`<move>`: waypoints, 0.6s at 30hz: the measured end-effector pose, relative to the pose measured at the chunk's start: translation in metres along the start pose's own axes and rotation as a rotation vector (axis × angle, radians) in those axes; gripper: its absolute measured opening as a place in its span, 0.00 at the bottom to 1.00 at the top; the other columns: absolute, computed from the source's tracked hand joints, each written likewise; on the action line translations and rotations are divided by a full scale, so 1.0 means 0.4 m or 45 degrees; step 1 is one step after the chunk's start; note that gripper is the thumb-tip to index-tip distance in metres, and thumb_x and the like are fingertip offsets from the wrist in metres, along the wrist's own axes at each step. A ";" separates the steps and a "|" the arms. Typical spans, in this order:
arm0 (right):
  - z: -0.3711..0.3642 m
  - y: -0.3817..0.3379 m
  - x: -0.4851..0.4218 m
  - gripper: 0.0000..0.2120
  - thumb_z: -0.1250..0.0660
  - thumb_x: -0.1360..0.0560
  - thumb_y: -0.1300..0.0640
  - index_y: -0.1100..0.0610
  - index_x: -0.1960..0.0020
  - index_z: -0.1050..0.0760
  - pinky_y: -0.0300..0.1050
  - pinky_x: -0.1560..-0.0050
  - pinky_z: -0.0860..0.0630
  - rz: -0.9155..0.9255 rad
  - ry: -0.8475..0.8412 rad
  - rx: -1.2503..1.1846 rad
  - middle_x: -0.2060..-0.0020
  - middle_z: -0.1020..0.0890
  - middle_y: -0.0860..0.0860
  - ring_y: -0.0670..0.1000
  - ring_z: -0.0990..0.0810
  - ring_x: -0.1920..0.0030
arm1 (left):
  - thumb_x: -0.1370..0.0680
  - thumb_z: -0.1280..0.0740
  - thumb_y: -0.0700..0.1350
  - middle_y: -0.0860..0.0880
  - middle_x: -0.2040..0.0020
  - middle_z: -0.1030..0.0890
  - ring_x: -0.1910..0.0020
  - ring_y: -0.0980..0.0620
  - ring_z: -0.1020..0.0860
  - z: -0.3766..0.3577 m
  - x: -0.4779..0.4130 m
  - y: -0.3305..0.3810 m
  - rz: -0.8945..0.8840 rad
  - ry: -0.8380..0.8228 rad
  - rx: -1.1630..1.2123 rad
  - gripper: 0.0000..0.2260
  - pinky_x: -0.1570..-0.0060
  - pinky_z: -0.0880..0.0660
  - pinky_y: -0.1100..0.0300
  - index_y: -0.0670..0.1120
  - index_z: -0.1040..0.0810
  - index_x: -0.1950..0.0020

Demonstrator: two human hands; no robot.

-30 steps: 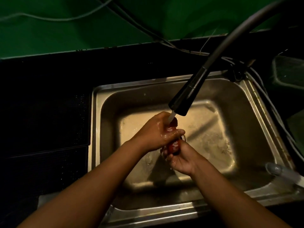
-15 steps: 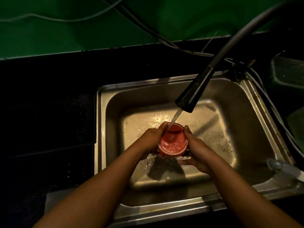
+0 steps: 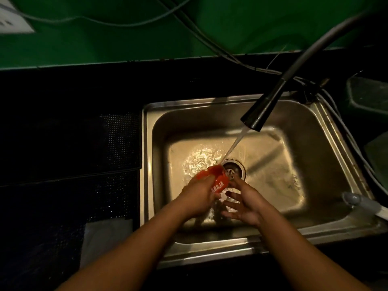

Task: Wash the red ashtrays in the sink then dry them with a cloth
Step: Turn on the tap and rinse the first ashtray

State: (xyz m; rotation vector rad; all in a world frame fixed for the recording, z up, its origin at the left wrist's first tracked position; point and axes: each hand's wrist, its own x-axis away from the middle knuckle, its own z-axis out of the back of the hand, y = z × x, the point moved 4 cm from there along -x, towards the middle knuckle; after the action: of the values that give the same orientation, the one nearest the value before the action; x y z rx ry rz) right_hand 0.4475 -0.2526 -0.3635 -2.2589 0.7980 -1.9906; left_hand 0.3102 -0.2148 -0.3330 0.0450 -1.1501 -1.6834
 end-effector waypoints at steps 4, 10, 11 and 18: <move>-0.011 0.027 0.009 0.20 0.40 0.22 0.40 0.52 0.37 0.30 0.54 0.47 0.25 0.104 0.200 0.086 0.35 0.28 0.53 0.57 0.25 0.43 | 0.20 0.37 0.47 0.47 0.50 0.22 0.56 0.50 0.23 0.000 0.039 -0.047 0.477 -0.201 0.988 0.16 0.60 0.25 0.58 0.47 0.32 0.34; -0.056 0.051 0.027 0.21 0.45 0.20 0.41 0.54 0.37 0.27 0.50 0.53 0.26 0.194 0.210 0.095 0.41 0.24 0.52 0.55 0.24 0.43 | 0.25 0.34 0.49 0.38 0.37 0.24 0.38 0.36 0.26 0.057 0.112 -0.131 0.500 -0.210 2.050 0.22 0.55 0.22 0.42 0.44 0.30 0.33; -0.074 0.055 0.032 0.21 0.45 0.20 0.42 0.54 0.36 0.27 0.51 0.50 0.26 0.195 0.223 0.172 0.40 0.24 0.52 0.56 0.25 0.41 | 0.27 0.34 0.50 0.38 0.39 0.23 0.38 0.36 0.26 0.086 0.126 -0.141 0.467 -0.181 2.068 0.23 0.57 0.21 0.44 0.44 0.29 0.33; -0.324 0.019 0.083 0.09 0.39 0.20 0.54 0.51 0.42 0.25 0.47 0.44 0.27 0.896 0.206 1.058 0.44 0.22 0.51 0.51 0.23 0.46 | 0.23 0.37 0.44 0.43 0.44 0.21 0.46 0.43 0.22 0.356 0.279 -0.217 0.219 0.286 1.736 0.12 0.48 0.25 0.42 0.51 0.26 0.40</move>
State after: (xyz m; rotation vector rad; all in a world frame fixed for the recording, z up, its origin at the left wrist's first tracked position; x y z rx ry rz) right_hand 0.3254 -0.2323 -0.3119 -1.1601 0.5091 -1.6918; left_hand 0.1220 -0.2064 -0.2634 0.9162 -1.8360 -0.4709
